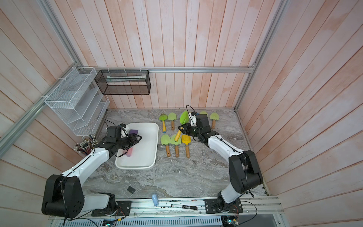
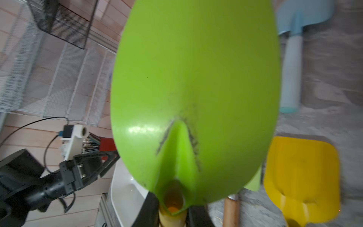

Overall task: Take the shovel out of the storage box
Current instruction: Place the shovel at the center of the board.

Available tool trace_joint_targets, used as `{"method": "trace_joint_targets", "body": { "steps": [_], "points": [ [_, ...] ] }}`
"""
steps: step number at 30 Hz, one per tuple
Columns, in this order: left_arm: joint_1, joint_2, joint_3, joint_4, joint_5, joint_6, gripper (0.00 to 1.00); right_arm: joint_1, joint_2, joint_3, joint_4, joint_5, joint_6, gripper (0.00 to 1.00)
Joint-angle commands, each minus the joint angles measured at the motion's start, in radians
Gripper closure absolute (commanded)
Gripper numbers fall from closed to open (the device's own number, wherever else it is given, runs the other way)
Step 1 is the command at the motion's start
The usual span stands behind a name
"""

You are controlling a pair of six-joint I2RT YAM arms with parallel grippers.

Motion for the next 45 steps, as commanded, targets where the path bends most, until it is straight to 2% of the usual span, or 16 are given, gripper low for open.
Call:
{"method": "trace_joint_targets", "body": {
  "steps": [1, 6, 12, 20, 28, 32, 39, 45],
  "points": [
    [0.005, -0.028, -0.031, -0.018, -0.142, 0.027, 0.42, -0.002, -0.022, 0.048, -0.267, 0.225, -0.175, 0.8],
    [0.015, -0.02, -0.038, -0.013, -0.216, 0.023, 0.42, -0.002, -0.006, 0.057, -0.381, 0.409, -0.244, 0.8],
    [0.069, 0.02, -0.042, -0.025, -0.241, 0.02, 0.42, -0.009, 0.019, 0.048, -0.439, 0.504, -0.282, 0.8],
    [0.128, 0.046, -0.071, 0.01, -0.235, 0.028, 0.42, -0.018, 0.075, 0.006, -0.415, 0.499, -0.299, 0.8],
    [0.131, 0.106, -0.081, 0.024, -0.257, 0.052, 0.43, -0.025, 0.112, -0.029, -0.385, 0.489, -0.294, 0.8],
    [0.129, 0.156, -0.072, 0.013, -0.288, 0.068, 0.46, -0.025, 0.124, -0.043, -0.376, 0.477, -0.289, 0.8],
    [0.064, 0.213, -0.061, 0.017, -0.333, 0.083, 0.56, -0.024, 0.154, -0.051, -0.362, 0.467, -0.287, 0.8],
    [0.01, 0.245, -0.044, 0.014, -0.323, 0.073, 0.58, -0.026, 0.179, -0.059, -0.346, 0.466, -0.281, 0.79]
  ]
}}
